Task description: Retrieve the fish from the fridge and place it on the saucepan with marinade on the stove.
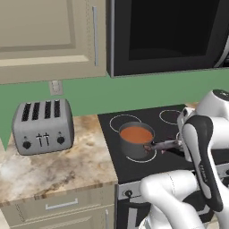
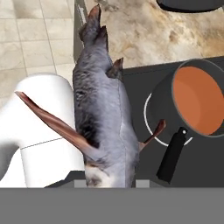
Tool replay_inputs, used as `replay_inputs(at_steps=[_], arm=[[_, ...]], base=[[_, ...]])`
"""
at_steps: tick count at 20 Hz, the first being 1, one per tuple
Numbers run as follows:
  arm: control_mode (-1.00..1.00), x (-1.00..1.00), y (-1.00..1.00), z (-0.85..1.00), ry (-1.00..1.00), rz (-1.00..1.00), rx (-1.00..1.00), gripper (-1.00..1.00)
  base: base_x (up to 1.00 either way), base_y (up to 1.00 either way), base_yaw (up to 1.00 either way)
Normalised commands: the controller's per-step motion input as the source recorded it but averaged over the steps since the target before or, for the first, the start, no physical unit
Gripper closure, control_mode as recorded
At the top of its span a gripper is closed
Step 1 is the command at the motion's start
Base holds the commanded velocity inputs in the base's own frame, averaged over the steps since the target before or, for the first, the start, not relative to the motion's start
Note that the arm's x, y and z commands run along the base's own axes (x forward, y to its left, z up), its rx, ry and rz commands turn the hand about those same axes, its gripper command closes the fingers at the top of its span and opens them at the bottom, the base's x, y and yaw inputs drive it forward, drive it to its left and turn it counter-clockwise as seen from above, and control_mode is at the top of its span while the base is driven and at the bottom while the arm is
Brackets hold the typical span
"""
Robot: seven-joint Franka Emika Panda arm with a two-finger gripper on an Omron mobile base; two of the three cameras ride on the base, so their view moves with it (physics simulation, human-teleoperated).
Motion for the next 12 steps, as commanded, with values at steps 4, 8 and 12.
replay_inputs(at_steps=[4, 8, 12], arm=[[-1.00, 0.20, 0.00, 0.00, 0.00, 0.00, 0.00, 1.00], [-1.00, 0.31, 0.00, 0.00, 0.00, 0.00, 0.00, 1.00], [-1.00, 0.32, -0.03, 0.00, 0.00, 0.00, 0.00, 1.00]], base=[[0.00, 0.00, 0.00], [0.00, 0.00, 0.00], [0.00, 0.00, 0.00]])
